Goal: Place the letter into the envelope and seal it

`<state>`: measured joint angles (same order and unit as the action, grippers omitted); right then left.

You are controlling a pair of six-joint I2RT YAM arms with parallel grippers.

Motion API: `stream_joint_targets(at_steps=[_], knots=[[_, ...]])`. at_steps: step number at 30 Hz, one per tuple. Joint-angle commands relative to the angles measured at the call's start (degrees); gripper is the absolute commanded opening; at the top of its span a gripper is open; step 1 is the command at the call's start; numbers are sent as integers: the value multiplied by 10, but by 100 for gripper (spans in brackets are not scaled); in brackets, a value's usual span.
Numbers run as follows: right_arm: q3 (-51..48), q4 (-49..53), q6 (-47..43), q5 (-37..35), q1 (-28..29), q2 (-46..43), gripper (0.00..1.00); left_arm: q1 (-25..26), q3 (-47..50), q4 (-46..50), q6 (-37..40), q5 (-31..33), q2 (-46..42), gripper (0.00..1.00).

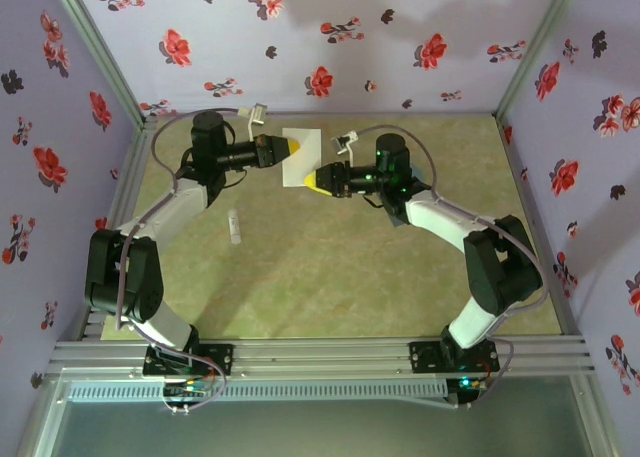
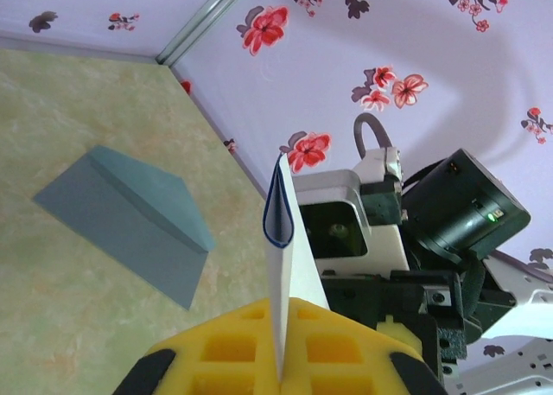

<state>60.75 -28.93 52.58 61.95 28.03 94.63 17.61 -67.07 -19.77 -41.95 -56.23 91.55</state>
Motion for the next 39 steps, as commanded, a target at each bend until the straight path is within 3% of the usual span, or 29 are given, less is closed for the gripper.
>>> stream_joint_targets(at_steps=[1,15,19,22,25,31,32,39], knots=[[-4,-24,5,6,-8,-12,32,-3,6,-17,-4,-26,2,0],[-6,-33,20,19,-8,-5,18,-7,2,-14,-8,-10,12,0],[-6,-30,20,22,-8,-3,9,-9,2,-18,-11,-4,13,1],[-7,-30,20,20,-9,-3,0,-11,1,-19,-12,-4,13,14],[-8,-27,21,16,-10,-3,0,-14,3,-24,-18,-1,12,46],[-9,-8,18,7,-15,-6,0,-22,10,-38,-27,0,7,94],[-10,-4,17,6,-16,-7,0,-23,12,-42,-28,1,6,99],[-7,62,-20,-10,-19,-10,0,-35,19,-13,-17,34,-5,100]])
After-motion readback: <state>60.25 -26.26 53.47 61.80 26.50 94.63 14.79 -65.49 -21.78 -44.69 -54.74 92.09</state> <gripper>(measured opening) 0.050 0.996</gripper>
